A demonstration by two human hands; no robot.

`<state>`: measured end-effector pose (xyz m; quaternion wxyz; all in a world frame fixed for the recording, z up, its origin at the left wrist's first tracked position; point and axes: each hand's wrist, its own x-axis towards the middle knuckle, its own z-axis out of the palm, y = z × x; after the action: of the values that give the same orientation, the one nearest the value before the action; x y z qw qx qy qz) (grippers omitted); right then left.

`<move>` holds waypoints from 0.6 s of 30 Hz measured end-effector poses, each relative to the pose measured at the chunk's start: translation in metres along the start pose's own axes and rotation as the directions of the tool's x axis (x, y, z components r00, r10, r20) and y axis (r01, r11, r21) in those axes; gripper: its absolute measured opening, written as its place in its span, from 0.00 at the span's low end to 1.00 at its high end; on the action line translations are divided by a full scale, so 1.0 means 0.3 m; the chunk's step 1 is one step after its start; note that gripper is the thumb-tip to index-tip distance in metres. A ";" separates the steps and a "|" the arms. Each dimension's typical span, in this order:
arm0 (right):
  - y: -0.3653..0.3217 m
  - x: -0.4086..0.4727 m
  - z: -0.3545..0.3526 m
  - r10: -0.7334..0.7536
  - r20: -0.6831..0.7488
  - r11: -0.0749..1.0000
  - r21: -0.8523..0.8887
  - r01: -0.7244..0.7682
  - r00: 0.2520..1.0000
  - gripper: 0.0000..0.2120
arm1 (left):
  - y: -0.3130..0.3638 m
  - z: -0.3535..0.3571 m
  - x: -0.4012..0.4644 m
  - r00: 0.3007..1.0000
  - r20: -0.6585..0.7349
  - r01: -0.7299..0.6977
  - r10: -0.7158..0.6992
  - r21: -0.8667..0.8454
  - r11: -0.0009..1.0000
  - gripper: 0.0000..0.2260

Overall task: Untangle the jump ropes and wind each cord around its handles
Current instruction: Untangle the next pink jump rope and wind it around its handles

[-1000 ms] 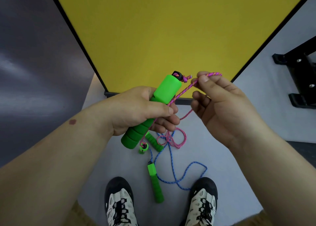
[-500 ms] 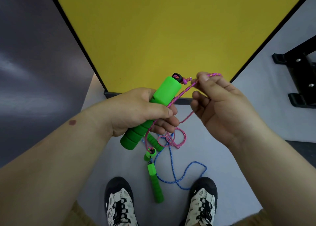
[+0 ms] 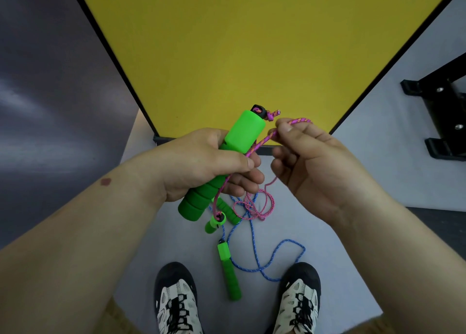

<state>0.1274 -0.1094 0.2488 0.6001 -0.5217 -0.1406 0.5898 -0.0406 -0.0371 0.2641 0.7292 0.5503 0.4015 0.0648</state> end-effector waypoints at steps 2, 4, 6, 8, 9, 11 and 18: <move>-0.015 0.007 -0.007 -0.049 -0.078 0.998 0.025 0.051 0.996 0.01 | 0.000 -0.001 0.000 1.000 0.001 -0.003 0.003 -0.005 1.000 0.03; -0.031 0.013 -0.017 -0.080 -0.146 0.995 0.043 0.087 0.986 0.03 | -0.001 -0.002 0.000 1.000 -0.004 -0.004 0.004 -0.007 1.000 0.03; -0.034 0.013 -0.019 -0.078 -0.170 0.994 0.063 0.090 0.982 0.03 | -0.001 -0.002 0.001 1.000 -0.010 -0.002 0.002 -0.014 1.000 0.03; -0.021 0.006 -0.011 -0.040 -0.109 0.997 0.057 0.047 0.993 0.04 | 0.000 -0.002 0.001 1.000 -0.016 0.000 0.000 -0.019 1.000 0.03; -0.010 0.000 -0.005 -0.008 -0.054 0.999 0.032 0.010 0.999 0.05 | 0.000 0.000 0.001 1.000 -0.015 -0.001 0.001 -0.019 1.000 0.03; 0.006 -0.011 0.006 0.061 0.059 0.998 -0.033 -0.059 0.996 0.05 | 0.001 0.006 0.000 1.000 -0.007 -0.006 0.006 -0.015 1.000 0.02; -0.014 0.008 -0.006 -0.051 -0.077 0.999 -0.014 0.050 0.996 0.01 | 0.002 0.004 0.001 1.000 -0.003 -0.003 0.003 -0.021 1.000 0.02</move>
<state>0.1318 -0.1070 0.2503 0.6166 -0.5440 -0.1340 0.5531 -0.0393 -0.0376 0.2645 0.7342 0.5430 0.4012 0.0710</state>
